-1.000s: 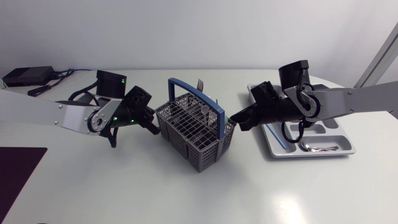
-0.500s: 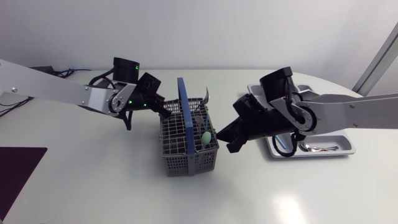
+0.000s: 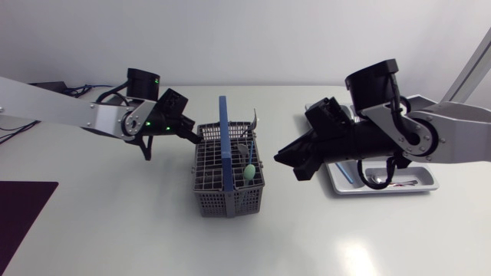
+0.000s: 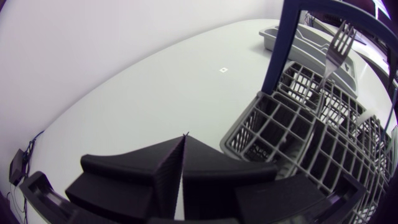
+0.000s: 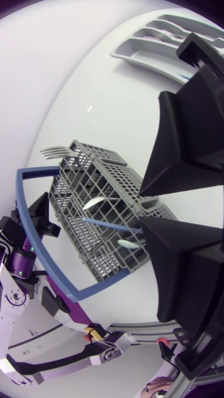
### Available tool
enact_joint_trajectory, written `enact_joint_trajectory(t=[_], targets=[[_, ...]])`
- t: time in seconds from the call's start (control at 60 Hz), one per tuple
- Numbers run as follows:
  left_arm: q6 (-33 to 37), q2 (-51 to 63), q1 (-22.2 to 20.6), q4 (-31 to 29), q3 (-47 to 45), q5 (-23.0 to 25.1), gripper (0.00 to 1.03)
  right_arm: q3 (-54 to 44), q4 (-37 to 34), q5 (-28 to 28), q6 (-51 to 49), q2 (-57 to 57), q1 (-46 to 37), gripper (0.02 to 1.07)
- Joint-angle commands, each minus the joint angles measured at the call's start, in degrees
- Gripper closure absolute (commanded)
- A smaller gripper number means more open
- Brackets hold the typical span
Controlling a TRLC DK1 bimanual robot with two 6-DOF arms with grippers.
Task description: Unload the cutlery basket into the drawer organizer.
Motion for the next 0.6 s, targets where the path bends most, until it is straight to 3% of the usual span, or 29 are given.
enact_joint_trajectory(t=[0.0, 0.083, 0.317, 0.583], targets=[[1.55, -6.64, 0.42, -0.47, -4.45, 0.88, 0.79, -0.5, -1.88, -0.79, 1.13, -1.25, -0.14, 0.69], [2.96, -11.39, 0.6, -1.96, -7.53, 1.05, 0.79, -0.15, -2.76, -0.96, 1.57, -1.6, 0.83, 0.59], [6.65, -22.99, 0.42, -6.62, -14.73, 2.46, 0.8, 1.34, -2.85, -2.1, 5.0, -0.63, 3.73, 0.59], [8.4, -31.07, -2.92, -10.4, -19.92, 2.64, 0.8, 4.07, -2.67, -1.84, 8.43, 3.06, 6.81, 0.56]])
